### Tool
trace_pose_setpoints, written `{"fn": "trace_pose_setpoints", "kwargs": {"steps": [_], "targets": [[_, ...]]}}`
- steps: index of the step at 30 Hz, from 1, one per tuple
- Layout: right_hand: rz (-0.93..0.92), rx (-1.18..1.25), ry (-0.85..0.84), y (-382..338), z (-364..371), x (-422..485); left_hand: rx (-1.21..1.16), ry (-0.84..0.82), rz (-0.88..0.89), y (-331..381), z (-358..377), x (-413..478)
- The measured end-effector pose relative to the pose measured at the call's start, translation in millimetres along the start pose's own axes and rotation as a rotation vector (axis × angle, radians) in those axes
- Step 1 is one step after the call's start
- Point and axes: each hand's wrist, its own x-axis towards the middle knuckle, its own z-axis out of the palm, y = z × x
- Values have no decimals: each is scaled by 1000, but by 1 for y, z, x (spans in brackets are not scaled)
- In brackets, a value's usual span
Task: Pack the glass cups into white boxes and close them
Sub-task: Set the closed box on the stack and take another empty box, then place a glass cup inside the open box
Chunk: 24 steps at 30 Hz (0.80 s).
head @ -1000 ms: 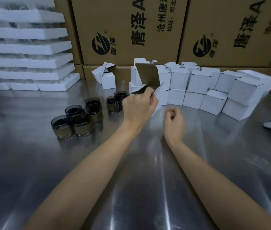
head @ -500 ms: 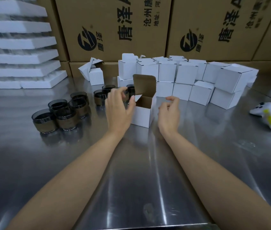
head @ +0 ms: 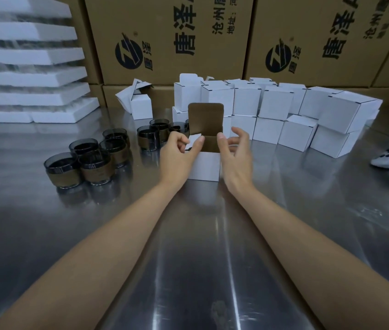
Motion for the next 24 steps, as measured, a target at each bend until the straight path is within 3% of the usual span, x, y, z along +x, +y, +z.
{"fn": "trace_pose_setpoints", "kwargs": {"steps": [4,7,12,24], "targets": [[34,71,43,-1,0,0,-63,99,-40,4,0,1],[93,127,79,-1,1,1,-159,173,-170,0,-2,5],[175,174,95,4,0,6,-174,-34,-337,0,-2,7],[289,258,91,5,-5,11,8,-176,-245,-7,0,7]]}}
